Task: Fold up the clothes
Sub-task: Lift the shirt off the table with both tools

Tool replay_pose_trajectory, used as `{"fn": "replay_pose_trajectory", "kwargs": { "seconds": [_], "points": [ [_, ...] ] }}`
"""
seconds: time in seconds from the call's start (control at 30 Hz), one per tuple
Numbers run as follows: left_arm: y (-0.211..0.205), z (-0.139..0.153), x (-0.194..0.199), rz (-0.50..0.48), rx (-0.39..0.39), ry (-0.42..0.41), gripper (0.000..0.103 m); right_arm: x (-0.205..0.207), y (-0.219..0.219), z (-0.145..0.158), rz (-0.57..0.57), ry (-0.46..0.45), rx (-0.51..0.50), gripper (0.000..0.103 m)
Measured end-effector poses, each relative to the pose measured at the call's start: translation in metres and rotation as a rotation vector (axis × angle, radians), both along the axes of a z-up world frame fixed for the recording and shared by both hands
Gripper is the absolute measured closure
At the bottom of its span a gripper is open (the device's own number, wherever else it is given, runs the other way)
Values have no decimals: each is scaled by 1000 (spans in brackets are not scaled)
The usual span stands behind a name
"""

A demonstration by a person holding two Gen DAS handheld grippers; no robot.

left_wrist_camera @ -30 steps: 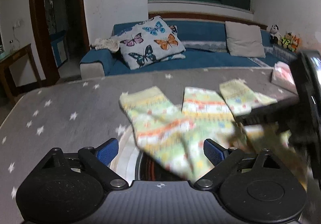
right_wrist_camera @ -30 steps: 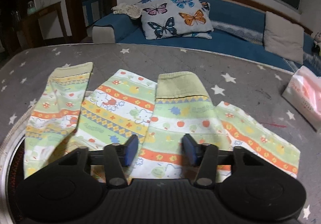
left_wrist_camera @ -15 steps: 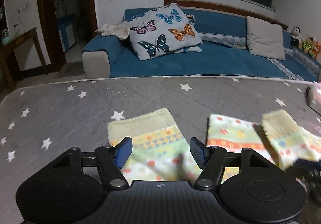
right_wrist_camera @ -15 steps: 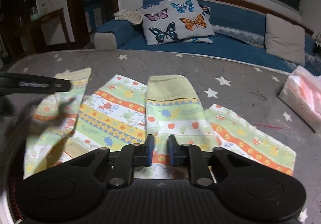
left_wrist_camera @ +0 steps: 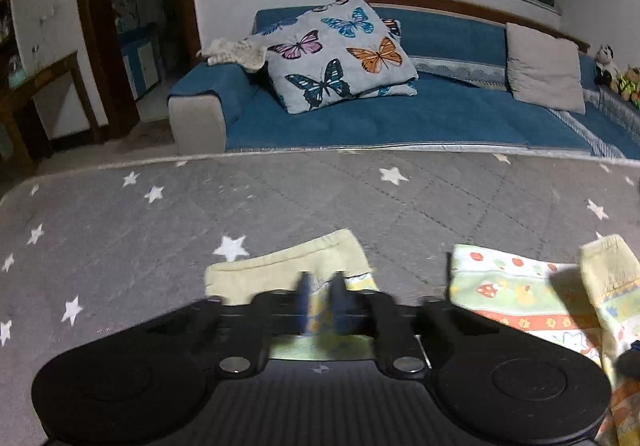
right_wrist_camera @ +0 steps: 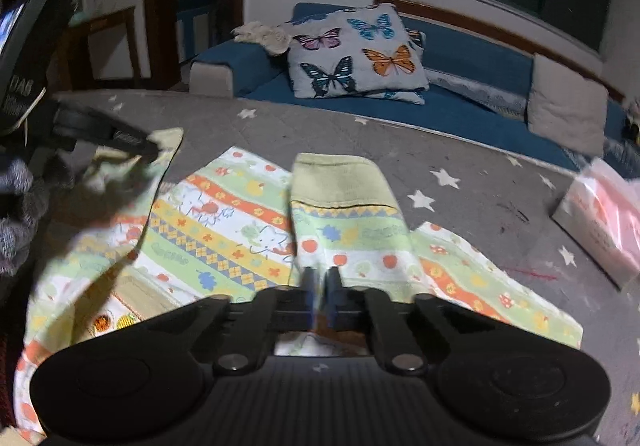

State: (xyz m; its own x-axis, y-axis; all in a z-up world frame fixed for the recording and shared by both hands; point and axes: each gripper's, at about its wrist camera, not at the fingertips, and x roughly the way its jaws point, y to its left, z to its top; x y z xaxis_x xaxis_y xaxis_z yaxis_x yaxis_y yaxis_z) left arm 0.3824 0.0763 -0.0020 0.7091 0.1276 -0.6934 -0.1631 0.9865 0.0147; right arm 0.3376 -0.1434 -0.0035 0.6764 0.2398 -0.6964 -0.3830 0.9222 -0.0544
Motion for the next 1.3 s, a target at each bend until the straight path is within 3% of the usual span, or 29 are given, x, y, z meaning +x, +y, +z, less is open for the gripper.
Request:
{"fn": "replay_pose_trajectory", "kwargs": {
  "seconds": [0.27, 0.43, 0.6, 0.7, 0.83, 0.87, 1.03, 1.2, 1.27, 1.3],
  "points": [
    [45, 29, -47, 101, -64, -84, 103, -20, -50, 33, -105, -25, 96, 102],
    [40, 46, -64, 46, -74, -97, 102, -44, -89, 51, -188, -45, 162, 102],
    [12, 48, -55, -36, -47, -94, 99, -82, -136, 63, -282, -75, 217, 102],
    [-3, 42, -39, -64, -13, -78, 90, -111, -173, 64, -382, -92, 248, 102],
    [-17, 25, -16, -38, 45, -57, 52, -145, -218, 51, -519, -66, 282, 102],
    [-20, 20, -10, -31, 60, -51, 50, -153, -227, 46, -549, -52, 290, 102],
    [-27, -2, 17, 3, 75, -3, 50, -176, -249, 25, -626, -5, 290, 102],
    [-27, -8, 24, 24, 79, -13, 51, -184, -258, 21, -642, -5, 289, 102],
    [-21, -8, 23, 34, 71, -22, 74, -184, -259, 22, -634, -5, 287, 101],
    [-18, -8, 22, 37, 77, -28, 78, -183, -259, 21, -629, -2, 288, 101]
  ]
}}
